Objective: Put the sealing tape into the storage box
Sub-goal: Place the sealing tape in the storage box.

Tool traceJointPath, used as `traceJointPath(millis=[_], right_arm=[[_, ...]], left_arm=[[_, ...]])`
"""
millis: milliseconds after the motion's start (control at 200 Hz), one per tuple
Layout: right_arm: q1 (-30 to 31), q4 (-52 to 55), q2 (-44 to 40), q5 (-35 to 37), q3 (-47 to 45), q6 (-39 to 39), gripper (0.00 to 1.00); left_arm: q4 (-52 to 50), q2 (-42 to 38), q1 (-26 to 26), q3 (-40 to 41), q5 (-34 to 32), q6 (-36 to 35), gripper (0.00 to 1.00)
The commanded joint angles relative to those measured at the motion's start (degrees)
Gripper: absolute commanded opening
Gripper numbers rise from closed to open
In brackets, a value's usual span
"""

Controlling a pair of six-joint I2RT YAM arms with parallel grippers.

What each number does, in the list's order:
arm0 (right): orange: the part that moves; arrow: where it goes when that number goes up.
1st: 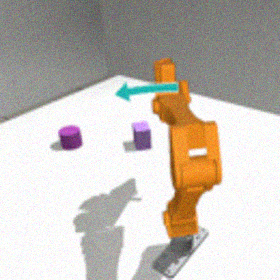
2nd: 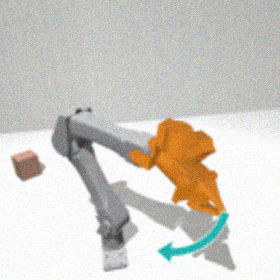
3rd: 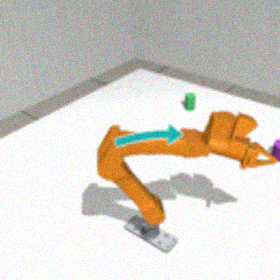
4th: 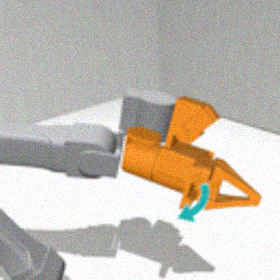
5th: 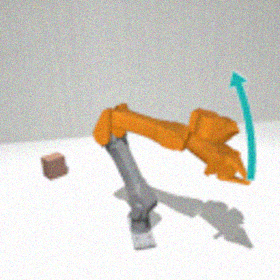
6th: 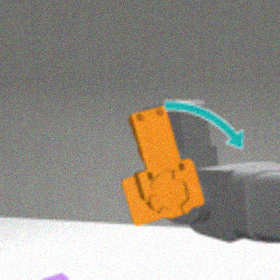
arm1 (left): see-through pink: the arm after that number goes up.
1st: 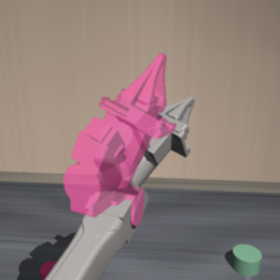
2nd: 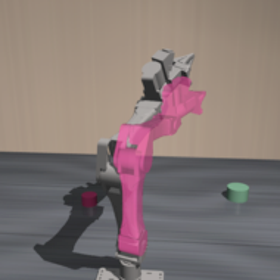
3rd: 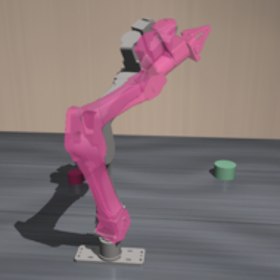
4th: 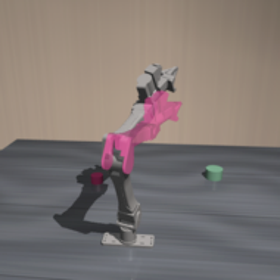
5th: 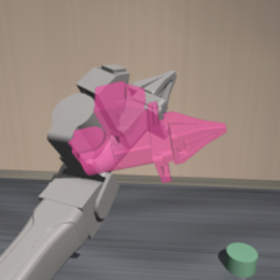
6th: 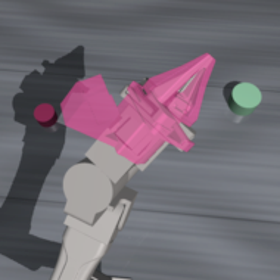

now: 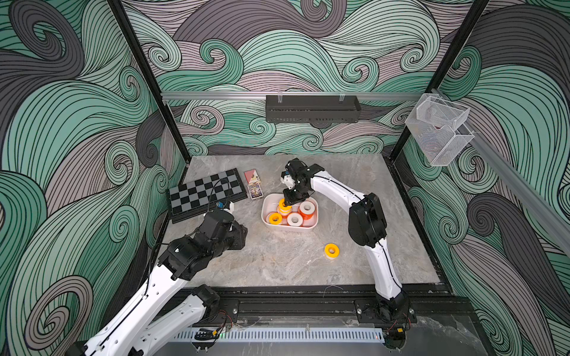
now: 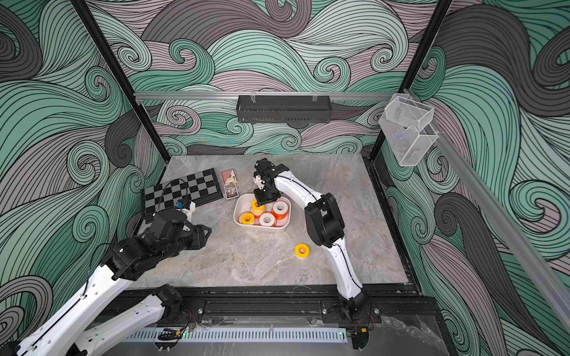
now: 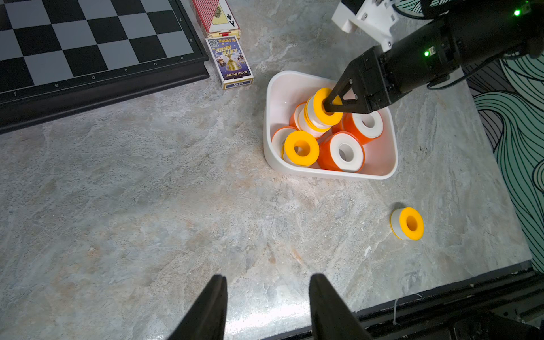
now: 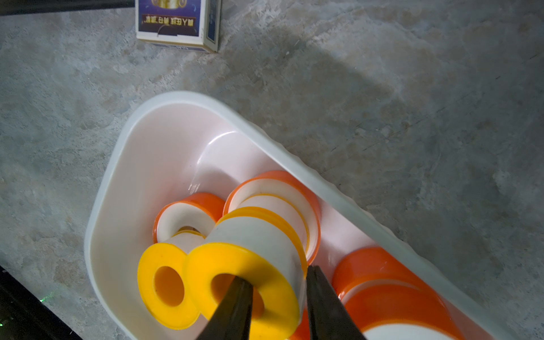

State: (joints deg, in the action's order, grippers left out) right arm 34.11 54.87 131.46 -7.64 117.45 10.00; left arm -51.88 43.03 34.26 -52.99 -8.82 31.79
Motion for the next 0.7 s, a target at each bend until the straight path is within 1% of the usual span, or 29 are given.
traceJointPath(millis=[0, 455, 695], right_arm=[[0.0, 1.4, -0.1, -0.9, 1.6, 0.0, 0.36], [0.0, 2.6, -2.7, -0.2, 1.7, 0.0, 0.37], [-0.1, 2.6, -3.4, 0.2, 1.9, -0.1, 0.42]], left_arm=[[-1.0, 0.0, 0.2, 0.3, -0.5, 0.3, 0.49], [-1.0, 0.0, 0.1, 0.2, -0.5, 0.3, 0.49], [-1.2, 0.0, 0.1, 0.2, -0.6, 0.3, 0.49]])
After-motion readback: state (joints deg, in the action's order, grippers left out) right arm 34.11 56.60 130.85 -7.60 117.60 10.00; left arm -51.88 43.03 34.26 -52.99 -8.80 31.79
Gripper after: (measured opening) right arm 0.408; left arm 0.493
